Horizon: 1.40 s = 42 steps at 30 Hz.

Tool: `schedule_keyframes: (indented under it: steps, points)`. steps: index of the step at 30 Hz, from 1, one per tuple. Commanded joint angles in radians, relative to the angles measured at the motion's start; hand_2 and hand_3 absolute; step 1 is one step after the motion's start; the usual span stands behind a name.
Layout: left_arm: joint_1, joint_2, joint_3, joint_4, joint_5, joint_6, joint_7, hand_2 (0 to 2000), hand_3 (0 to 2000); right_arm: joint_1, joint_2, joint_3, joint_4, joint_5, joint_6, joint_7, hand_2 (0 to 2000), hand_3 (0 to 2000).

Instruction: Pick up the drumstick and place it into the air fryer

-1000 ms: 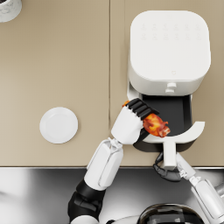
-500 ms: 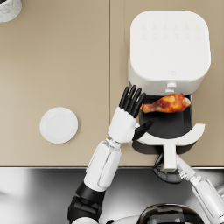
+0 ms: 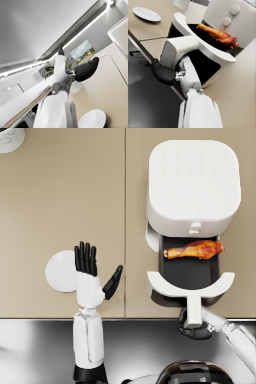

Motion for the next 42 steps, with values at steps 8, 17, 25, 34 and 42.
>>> schedule_keyframes:
  steps: [8, 17, 25, 34, 42]
  points:
    - [-0.047, 0.002, -0.036, -0.005, 0.0, 0.0, 0.0, 0, 0, 0.282, -0.341, 0.037, -0.113, 0.0, 0.009, 0.002, 2000, 2000]
    - [-0.067, 0.001, -0.05, 0.004, 0.0, 0.0, 0.0, 0, 0, 0.431, -0.382, 0.088, -0.337, 0.002, 0.031, 0.013, 2000, 2000]
    - [-0.07, -0.002, -0.046, 0.014, 0.0, 0.0, 0.0, 0, 0, 0.534, -0.436, 0.096, -0.525, 0.002, 0.031, 0.014, 2000, 2000]
    - [-0.069, -0.005, -0.053, -0.001, 0.0, 0.0, 0.0, 0, 0, 0.672, -0.562, 0.076, -0.848, 0.001, 0.039, 0.029, 2000, 2000]
    - [-0.076, -0.008, -0.054, -0.024, 0.0, 0.0, 0.0, 0, 0, 0.689, -0.655, -0.044, -0.983, -0.007, 0.228, 0.029, 2000, 2000]
